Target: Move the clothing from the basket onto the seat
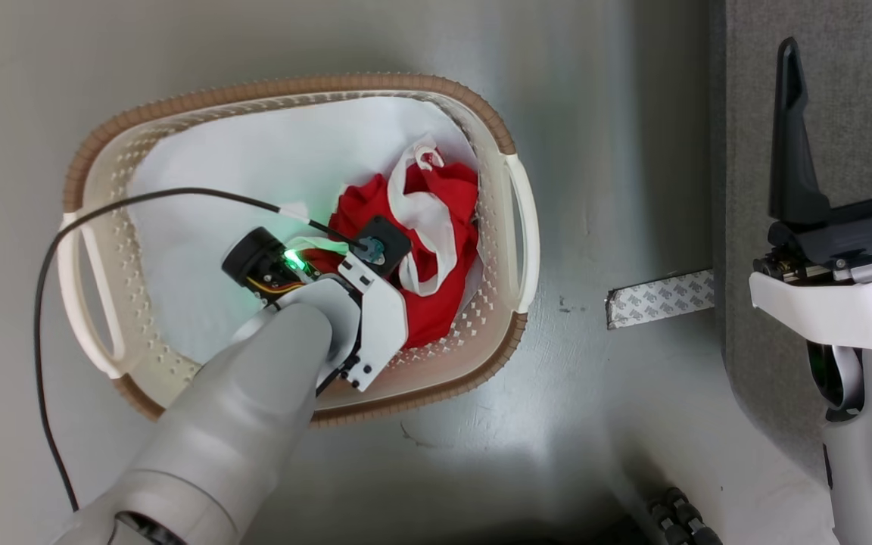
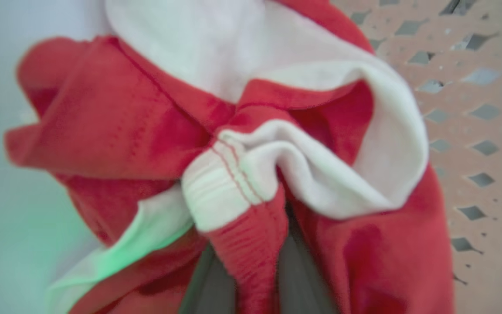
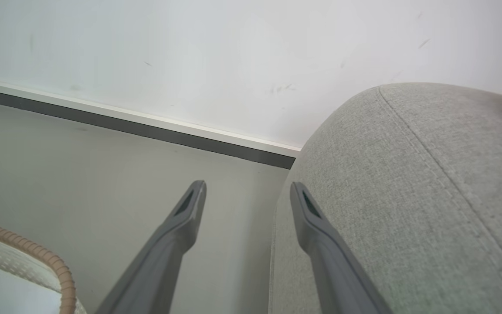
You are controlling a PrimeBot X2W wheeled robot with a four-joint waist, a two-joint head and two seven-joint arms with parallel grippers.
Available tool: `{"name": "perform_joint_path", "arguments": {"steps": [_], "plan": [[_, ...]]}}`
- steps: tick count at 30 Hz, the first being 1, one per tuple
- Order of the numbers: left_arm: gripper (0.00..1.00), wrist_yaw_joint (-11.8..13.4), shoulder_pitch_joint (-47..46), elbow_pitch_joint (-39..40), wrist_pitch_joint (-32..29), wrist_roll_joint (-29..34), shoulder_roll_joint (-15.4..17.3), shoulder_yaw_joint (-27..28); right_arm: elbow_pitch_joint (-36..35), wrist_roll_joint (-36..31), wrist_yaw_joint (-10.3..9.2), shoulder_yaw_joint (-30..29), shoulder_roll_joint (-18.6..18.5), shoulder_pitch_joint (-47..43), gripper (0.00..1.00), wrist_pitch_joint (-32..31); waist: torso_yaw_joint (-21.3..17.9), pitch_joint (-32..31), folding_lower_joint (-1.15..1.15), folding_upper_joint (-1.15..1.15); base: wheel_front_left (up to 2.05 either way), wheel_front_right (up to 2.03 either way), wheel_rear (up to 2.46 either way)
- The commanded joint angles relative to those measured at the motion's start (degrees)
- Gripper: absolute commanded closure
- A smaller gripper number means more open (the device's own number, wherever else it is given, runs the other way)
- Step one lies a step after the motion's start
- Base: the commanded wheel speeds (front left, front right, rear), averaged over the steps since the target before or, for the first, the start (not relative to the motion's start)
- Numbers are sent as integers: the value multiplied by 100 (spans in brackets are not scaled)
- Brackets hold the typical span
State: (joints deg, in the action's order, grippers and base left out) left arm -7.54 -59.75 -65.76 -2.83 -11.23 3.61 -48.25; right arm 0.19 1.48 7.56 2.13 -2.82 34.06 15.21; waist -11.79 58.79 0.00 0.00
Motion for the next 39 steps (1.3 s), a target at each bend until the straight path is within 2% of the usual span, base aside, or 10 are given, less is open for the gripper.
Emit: {"name": "perform_joint_path", "arguments": {"steps": [1,10,17,28,34,39], "plan": [[100,19,-25,-70,8,-31,62,-6,122,-13,-15,-18,-13,-58,0,-11,5,-21,0,0,0,0,0],[100,19,115,-244,715,-451,18,173,295,-44,-15,-71,-13,-241,0,-8,273,-916,0,0,0,0,0],[100,18,623,-246,1179,-887,-42,367,558,-93,-15,-98,-14,-774,0,-8,573,-2079,0,0,0,0,0],[100,30,1608,327,1620,-1576,-61,521,1034,-5,-15,37,-16,-1755,0,-9,991,-3914,0,0,0,0,0],[100,203,1977,883,1714,-1751,-55,637,1246,35,-15,242,-13,-2167,0,-9,1221,-4618,0,0,0,0,0],[100,482,2222,1605,1742,-1766,100,708,1386,159,-15,422,-13,-2391,0,-9,1342,-5039,0,0,0,0,0]]}}
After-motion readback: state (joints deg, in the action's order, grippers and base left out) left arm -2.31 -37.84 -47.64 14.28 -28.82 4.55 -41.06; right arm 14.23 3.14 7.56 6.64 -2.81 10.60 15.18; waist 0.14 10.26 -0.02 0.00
